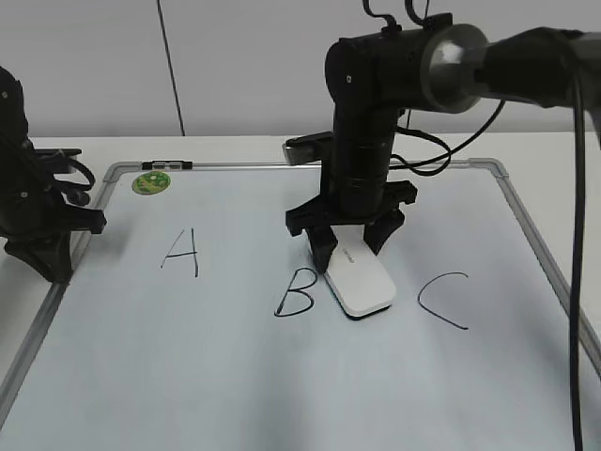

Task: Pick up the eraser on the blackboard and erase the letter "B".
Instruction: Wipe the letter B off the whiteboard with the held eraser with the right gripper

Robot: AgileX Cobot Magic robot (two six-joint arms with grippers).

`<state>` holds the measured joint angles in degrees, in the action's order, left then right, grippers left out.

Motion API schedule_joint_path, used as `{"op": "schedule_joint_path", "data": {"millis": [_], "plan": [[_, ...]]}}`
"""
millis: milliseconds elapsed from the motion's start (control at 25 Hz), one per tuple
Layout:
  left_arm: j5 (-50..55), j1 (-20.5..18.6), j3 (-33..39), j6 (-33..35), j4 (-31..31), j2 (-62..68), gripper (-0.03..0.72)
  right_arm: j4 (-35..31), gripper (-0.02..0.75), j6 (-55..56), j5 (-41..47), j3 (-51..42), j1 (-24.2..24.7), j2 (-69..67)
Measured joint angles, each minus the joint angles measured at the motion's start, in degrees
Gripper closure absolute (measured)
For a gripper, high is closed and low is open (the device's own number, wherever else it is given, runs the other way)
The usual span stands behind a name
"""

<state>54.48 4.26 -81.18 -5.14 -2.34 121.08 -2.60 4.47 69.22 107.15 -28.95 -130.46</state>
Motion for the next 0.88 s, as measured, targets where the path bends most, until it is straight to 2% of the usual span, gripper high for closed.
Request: {"op": "schedule_joint_path", "data": {"millis": [360,880], "plan": [[0.0,0.0,0.0,0.0,0.0,0.0,0.656,-0.5,0.219,0.0,1.2,2.0,-0.3,-1.7],[0.0,0.0,0.0,0.0,-0.2,0.0,0.656,0.2,0.219,0.0,0.8,2.1,-5.6,-1.9]]}}
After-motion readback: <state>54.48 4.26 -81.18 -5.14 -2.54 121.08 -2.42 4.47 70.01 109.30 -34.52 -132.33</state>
